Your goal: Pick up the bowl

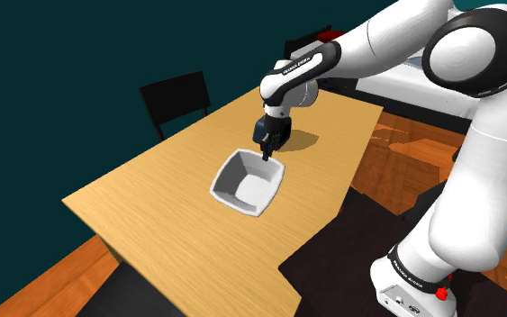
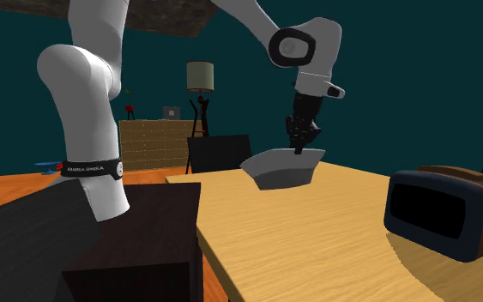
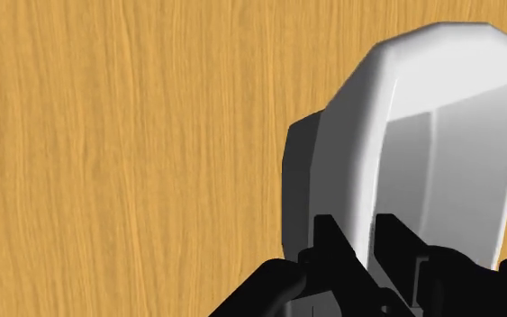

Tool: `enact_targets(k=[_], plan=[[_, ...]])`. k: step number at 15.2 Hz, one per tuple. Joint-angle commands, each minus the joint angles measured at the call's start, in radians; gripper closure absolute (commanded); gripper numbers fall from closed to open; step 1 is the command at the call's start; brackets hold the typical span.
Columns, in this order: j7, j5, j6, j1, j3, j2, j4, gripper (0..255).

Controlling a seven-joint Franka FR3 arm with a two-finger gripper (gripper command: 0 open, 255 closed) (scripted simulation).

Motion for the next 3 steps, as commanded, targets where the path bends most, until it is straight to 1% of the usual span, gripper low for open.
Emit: enact_targets(k=[1,3], plan=[[0.009,-0.007,-0.023,0.000,-0.002,-0.019,0.007,255],[0.009,-0.007,-0.025,0.000,-0.002,-0.020,0.007,255]])
